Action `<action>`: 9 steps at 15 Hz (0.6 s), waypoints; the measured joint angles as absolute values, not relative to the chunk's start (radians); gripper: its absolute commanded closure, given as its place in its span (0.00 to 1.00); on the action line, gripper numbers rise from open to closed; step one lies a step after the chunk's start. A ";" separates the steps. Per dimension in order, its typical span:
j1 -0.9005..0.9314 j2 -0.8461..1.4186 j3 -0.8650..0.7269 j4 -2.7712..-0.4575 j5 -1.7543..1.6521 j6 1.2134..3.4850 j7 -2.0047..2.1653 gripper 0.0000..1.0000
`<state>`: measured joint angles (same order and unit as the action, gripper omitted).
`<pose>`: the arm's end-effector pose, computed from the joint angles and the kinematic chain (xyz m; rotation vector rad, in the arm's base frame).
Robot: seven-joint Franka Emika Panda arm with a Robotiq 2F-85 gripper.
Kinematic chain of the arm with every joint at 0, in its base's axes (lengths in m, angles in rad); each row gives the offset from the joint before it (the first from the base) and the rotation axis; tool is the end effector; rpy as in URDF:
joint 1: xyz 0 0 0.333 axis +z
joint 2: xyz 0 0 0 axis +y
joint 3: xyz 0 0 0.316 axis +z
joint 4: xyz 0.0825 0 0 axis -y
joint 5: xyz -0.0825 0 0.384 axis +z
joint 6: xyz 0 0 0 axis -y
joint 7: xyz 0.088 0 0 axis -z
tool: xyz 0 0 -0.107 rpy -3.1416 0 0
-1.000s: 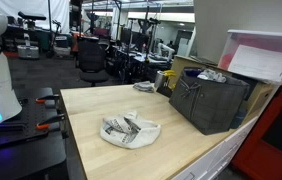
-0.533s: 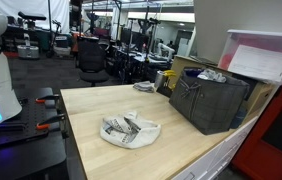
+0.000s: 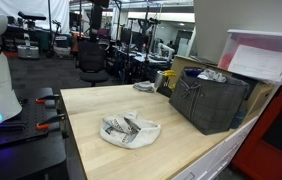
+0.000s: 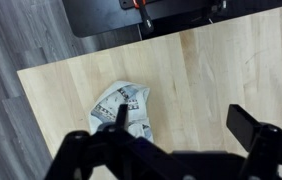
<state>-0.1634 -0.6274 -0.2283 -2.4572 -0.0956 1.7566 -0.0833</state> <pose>0.3237 -0.1507 0.4989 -3.0605 0.3670 0.1132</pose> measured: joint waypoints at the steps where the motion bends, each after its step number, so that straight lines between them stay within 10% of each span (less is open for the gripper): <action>1: -0.163 -0.586 -0.236 -2.457 -0.095 1.793 -0.097 0.00; 9: -0.165 -0.234 -0.260 -2.415 -0.089 1.998 -0.159 0.00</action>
